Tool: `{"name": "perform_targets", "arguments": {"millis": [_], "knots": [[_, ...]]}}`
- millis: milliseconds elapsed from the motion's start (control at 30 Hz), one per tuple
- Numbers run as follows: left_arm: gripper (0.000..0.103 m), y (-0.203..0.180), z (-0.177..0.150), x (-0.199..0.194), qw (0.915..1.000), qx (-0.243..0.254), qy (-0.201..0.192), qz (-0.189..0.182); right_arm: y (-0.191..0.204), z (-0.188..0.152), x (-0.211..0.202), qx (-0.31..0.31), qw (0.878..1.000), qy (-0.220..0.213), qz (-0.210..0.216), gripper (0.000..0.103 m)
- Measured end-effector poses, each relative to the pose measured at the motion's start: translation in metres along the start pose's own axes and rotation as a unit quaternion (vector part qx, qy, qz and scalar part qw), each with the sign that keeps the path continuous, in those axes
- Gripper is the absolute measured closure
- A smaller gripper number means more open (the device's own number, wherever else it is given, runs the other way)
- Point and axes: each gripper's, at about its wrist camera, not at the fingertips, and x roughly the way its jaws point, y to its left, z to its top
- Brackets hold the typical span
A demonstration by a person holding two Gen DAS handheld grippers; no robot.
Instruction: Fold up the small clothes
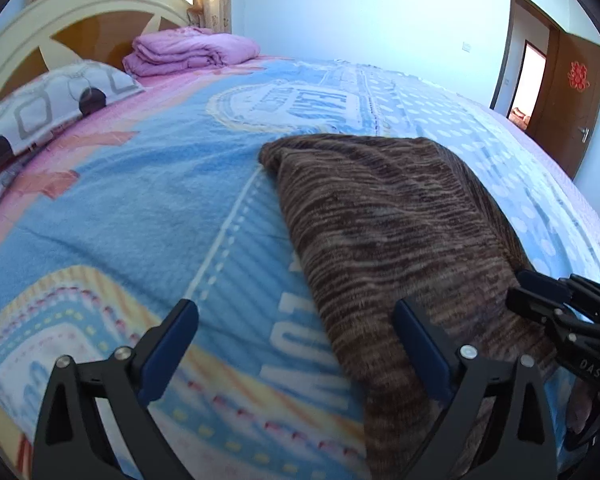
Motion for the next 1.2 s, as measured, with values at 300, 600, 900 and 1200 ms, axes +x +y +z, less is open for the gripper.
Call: {"name": "perform_targets", "arguments": {"millis": [300, 600, 900, 1200], "knots": [[0.002, -0.012, 0.005, -0.091, 0.9951, 0.046, -0.087, 0.008, 0.013, -0.004, -0.057, 0.067, 0.998, -0.003, 0.005, 0.051], [0.002, -0.021, 0.016, -0.124, 0.9902, 0.055, -0.128, -0.005, 0.041, 0.014, -0.134, 0.026, 0.992, -0.111, -0.047, 0.041], [0.002, -0.021, 0.014, -0.128, 0.9901, 0.048, -0.132, -0.002, 0.049, 0.017, -0.159, 0.018, 0.987, -0.147, -0.059, 0.04], [0.002, -0.022, 0.014, -0.128, 0.9903, 0.048, -0.131, -0.003, 0.049, 0.015, -0.158, 0.023, 0.988, -0.143, -0.059, 0.04]]}}
